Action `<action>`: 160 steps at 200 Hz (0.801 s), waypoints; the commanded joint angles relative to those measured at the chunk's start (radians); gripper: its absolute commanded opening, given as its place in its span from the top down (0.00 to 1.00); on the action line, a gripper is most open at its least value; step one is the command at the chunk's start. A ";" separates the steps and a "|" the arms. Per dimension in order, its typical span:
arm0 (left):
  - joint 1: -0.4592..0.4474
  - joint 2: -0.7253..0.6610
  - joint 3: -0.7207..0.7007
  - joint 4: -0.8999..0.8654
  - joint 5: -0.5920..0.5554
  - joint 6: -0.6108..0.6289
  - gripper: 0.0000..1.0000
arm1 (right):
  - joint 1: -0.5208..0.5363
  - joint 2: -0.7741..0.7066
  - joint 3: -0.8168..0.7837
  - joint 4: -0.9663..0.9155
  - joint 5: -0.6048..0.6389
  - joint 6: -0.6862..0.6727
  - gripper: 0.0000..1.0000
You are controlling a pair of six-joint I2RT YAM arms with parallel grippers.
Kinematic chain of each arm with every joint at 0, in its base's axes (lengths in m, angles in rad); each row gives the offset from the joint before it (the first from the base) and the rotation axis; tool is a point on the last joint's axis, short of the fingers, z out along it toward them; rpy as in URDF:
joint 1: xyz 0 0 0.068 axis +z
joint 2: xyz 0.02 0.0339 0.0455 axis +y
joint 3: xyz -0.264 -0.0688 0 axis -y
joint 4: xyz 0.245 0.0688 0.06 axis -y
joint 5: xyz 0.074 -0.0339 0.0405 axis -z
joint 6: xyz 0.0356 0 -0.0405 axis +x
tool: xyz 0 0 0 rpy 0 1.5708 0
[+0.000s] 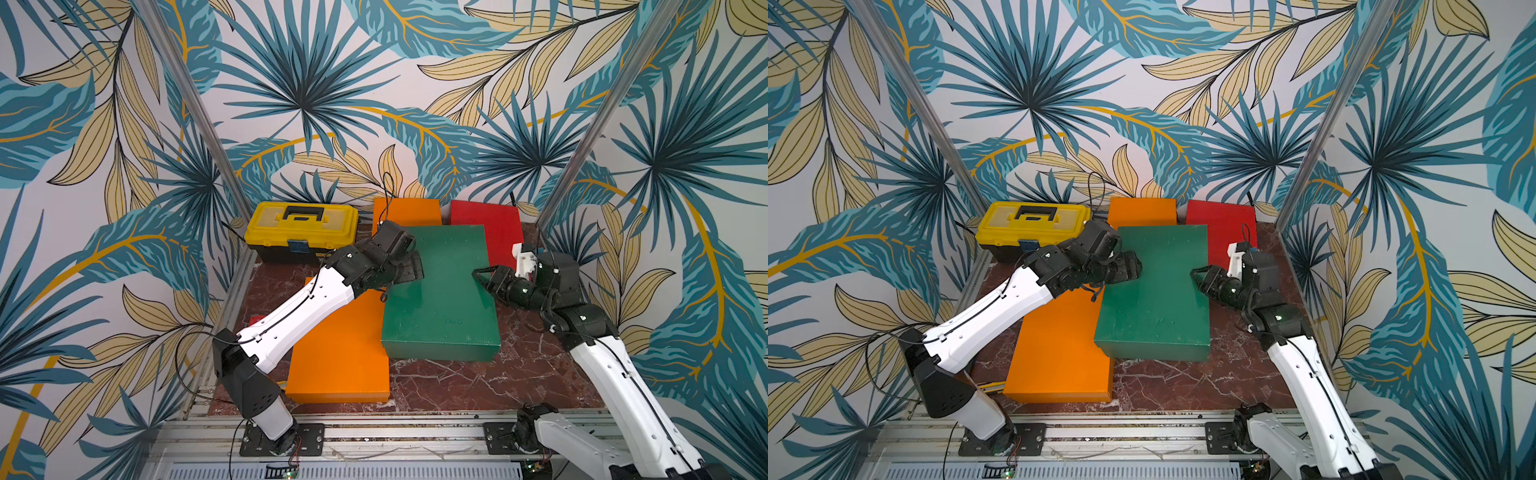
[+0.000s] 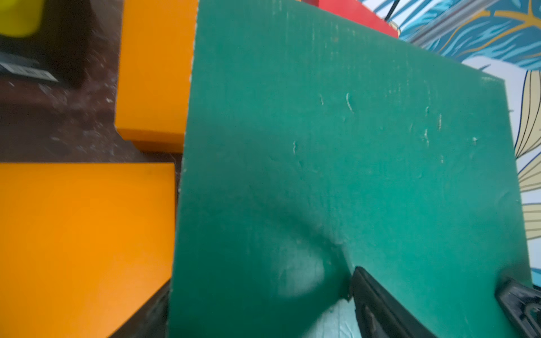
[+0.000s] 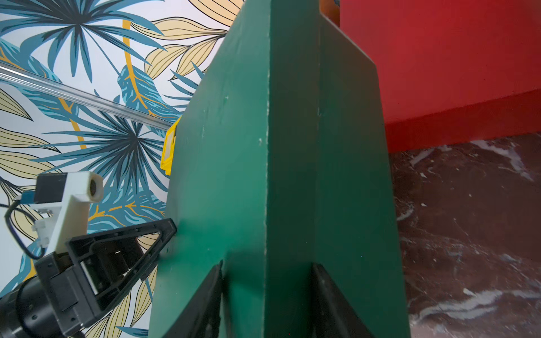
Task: Stack the shoeboxes
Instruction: Pick up the shoebox from the center of the board, then place the shoebox at the shoebox.
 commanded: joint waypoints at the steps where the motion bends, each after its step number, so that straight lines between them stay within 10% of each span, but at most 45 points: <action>1: -0.005 0.008 0.069 0.205 0.191 0.040 0.14 | 0.060 0.073 0.041 0.140 -0.196 -0.020 0.52; 160: 0.278 0.435 0.526 0.205 0.406 0.076 0.14 | 0.058 0.743 0.542 0.244 -0.175 -0.084 0.52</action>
